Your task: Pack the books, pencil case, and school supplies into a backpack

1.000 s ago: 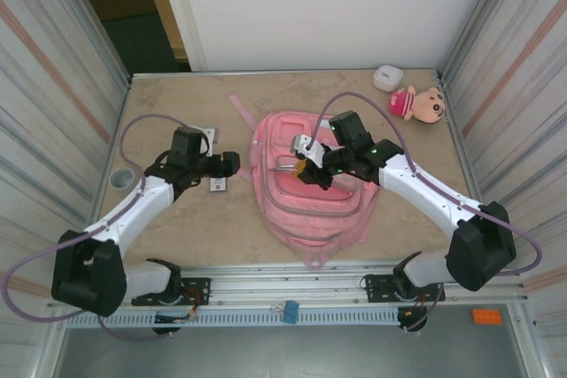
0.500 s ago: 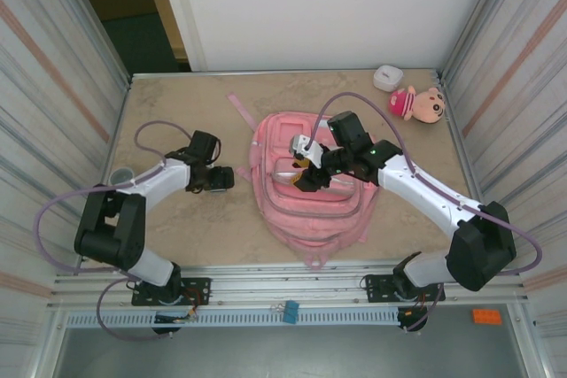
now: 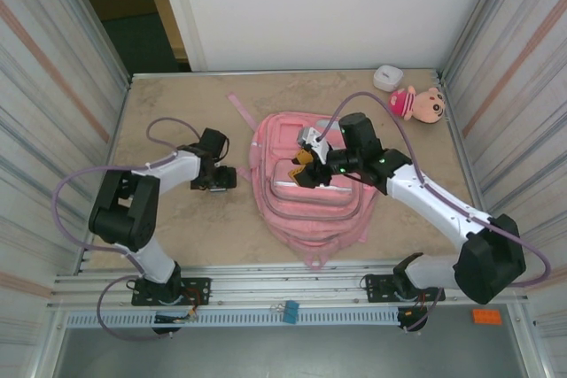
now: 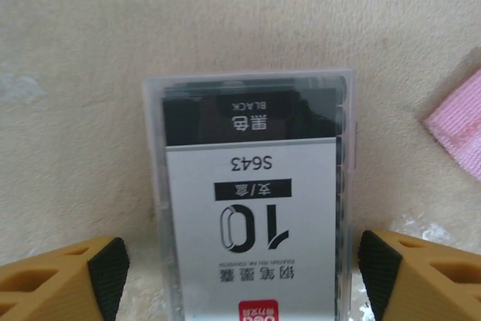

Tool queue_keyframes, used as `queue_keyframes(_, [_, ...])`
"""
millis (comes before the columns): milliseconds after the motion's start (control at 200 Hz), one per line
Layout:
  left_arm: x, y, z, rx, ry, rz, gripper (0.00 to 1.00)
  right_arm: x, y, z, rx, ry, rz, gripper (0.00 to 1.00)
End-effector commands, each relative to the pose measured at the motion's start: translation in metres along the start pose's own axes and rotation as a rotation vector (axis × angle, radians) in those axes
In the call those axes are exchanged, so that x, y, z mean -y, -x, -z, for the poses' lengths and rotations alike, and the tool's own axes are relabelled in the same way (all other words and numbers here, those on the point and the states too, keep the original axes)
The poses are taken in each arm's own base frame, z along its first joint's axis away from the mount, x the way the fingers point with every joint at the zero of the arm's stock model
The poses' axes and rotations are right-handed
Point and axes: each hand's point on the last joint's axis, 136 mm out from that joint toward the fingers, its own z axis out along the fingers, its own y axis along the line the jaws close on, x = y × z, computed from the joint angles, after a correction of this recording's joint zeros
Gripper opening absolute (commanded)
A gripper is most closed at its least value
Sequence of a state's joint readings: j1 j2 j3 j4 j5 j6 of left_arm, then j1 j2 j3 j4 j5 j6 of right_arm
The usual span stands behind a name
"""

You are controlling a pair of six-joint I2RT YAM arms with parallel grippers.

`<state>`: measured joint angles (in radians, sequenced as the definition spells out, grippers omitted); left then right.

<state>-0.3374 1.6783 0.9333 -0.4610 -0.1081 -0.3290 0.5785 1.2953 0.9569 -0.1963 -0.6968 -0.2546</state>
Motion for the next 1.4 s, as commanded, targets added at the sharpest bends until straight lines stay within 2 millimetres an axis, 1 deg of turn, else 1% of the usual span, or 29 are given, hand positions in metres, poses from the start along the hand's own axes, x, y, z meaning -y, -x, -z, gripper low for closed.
queue_keyframes(0, [0.000, 0.002, -0.002, -0.018, 0.032, -0.016, 0.80, 0.010, -0.026, -0.017, -0.057, -0.048, -0.108, 0.42])
queue_keyframes(135, [-0.003, -0.001, -0.005, -0.035, 0.052, -0.022, 0.70, 0.017, -0.063, -0.035, -0.147, -0.088, -0.184, 0.38])
queue_keyframes(236, [-0.003, 0.000, -0.003, -0.029, 0.049, -0.023, 0.63, 0.023, -0.087, -0.044, -0.192, -0.114, -0.234, 0.36])
queue_keyframes(276, [-0.003, -0.001, -0.002, -0.027, 0.045, -0.021, 0.58, 0.024, -0.097, -0.047, -0.214, -0.119, -0.252, 0.35])
queue_keyframes(376, [-0.002, 0.000, 0.003, -0.016, 0.034, -0.014, 0.54, 0.027, -0.110, -0.050, -0.257, -0.143, -0.274, 0.34])
queue_keyframes(416, [-0.002, 0.001, 0.005, -0.009, 0.030, -0.011, 0.54, 0.027, -0.111, -0.051, -0.259, -0.144, -0.275, 0.34])
queue_keyframes(456, [-0.001, 0.002, 0.009, -0.001, 0.023, -0.007, 0.53, 0.027, -0.108, -0.051, -0.250, -0.142, -0.275, 0.34])
queue_keyframes(506, [0.000, 0.005, 0.014, 0.014, 0.010, -0.004, 0.53, 0.027, -0.100, -0.049, -0.225, -0.144, -0.266, 0.34])
queue_keyframes(576, [0.003, 0.011, 0.026, 0.044, -0.012, 0.002, 0.52, 0.027, -0.081, -0.043, -0.172, -0.150, -0.255, 0.36])
queue_keyframes(661, [0.010, 0.022, 0.044, 0.091, -0.055, 0.001, 0.51, 0.027, -0.052, -0.031, -0.083, -0.157, -0.262, 0.38])
queue_keyframes(712, [0.014, 0.029, 0.058, 0.133, -0.087, 0.000, 0.50, 0.027, -0.034, -0.022, -0.023, -0.156, -0.278, 0.39])
queue_keyframes(817, [0.032, 0.046, 0.090, 0.247, -0.188, -0.056, 0.48, 0.026, -0.003, 0.002, 0.086, -0.159, -0.329, 0.43])
queue_keyframes(882, [0.049, 0.057, 0.114, 0.335, -0.271, -0.138, 0.46, 0.029, 0.011, 0.017, 0.139, -0.176, -0.380, 0.45])
queue_keyframes(942, [0.066, 0.063, 0.138, 0.421, -0.336, -0.234, 0.44, 0.032, 0.020, 0.030, 0.175, -0.193, -0.449, 0.45])
queue_keyframes(1002, [0.087, 0.064, 0.162, 0.506, -0.418, -0.378, 0.43, 0.035, 0.024, 0.039, 0.189, -0.207, -0.529, 0.46])
queue_keyframes(1057, [0.105, 0.057, 0.180, 0.580, -0.470, -0.534, 0.42, 0.038, 0.024, 0.044, 0.192, -0.221, -0.604, 0.46])
queue_keyframes(1102, [0.120, 0.047, 0.191, 0.632, -0.511, -0.670, 0.42, 0.040, 0.023, 0.046, 0.185, -0.228, -0.671, 0.46])
queue_keyframes(1158, [0.132, 0.035, 0.202, 0.694, -0.549, -0.811, 0.41, 0.039, 0.022, 0.046, 0.169, -0.222, -0.737, 0.47])
queue_keyframes(1253, [0.145, 0.017, 0.212, 0.753, -0.599, -0.983, 0.41, 0.033, 0.020, 0.040, 0.124, -0.174, -0.828, 0.51])
queue_keyframes(1323, [0.149, 0.009, 0.212, 0.770, -0.606, -1.064, 0.40, 0.029, 0.019, 0.035, 0.093, -0.140, -0.897, 0.53])
queue_keyframes(1398, [0.151, 0.006, 0.212, 0.781, -0.602, -1.112, 0.40, 0.023, 0.019, 0.029, 0.066, -0.095, -0.941, 0.55])
